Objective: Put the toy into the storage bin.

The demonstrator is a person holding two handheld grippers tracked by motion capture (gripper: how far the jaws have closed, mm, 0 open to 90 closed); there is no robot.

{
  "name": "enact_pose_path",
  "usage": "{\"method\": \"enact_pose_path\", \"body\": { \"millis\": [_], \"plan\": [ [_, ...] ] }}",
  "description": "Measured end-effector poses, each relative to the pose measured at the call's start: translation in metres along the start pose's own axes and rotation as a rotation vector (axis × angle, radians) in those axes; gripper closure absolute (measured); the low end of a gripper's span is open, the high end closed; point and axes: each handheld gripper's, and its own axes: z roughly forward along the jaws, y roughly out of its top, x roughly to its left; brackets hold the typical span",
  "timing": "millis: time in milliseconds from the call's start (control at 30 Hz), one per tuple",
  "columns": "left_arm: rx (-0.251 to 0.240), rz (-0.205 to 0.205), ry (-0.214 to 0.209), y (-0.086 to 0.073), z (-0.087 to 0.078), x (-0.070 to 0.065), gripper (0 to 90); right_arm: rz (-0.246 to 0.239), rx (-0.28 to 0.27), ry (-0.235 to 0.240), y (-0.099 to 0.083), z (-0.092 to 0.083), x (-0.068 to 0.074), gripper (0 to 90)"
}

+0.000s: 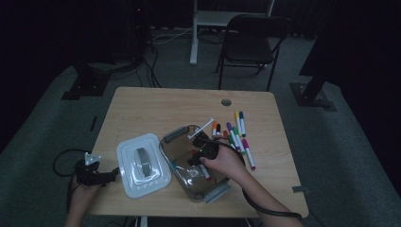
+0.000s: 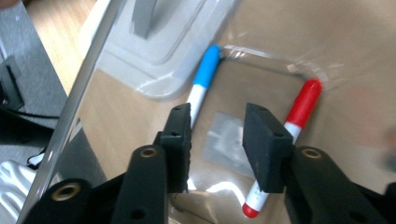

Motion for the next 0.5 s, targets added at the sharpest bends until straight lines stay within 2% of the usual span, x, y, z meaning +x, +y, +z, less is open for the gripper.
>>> {"method": "enact_pose_path", "body": {
  "millis": [100, 200, 233, 300, 500],
  "plan": [
    [0.002, 0.000, -0.001, 0.000, 0.000, 0.000, 0.5, -0.006, -0.066, -0.022, -0.007, -0.018, -0.006, 59.6],
    [0.002, 0.000, -0.001, 0.000, 0.000, 0.000, 0.5, -0.004, -0.103, -0.038, -0.012, -0.030, -0.011, 58.6],
    [0.002, 0.001, -0.001, 0.000, 0.000, 0.000, 0.5, 0.006, -0.137, -0.055, -0.018, -0.042, -0.016, 58.0],
    [0.002, 0.000, -0.001, 0.000, 0.000, 0.000, 0.5, 0.022, -0.181, -0.067, -0.024, -0.052, -0.022, 58.0],
    [0.000, 0.000, 0.000, 0.000, 0.000, 0.000, 0.5, 0.092, -0.237, -0.099, -0.045, -0.071, -0.047, 56.7]
  ]
}}
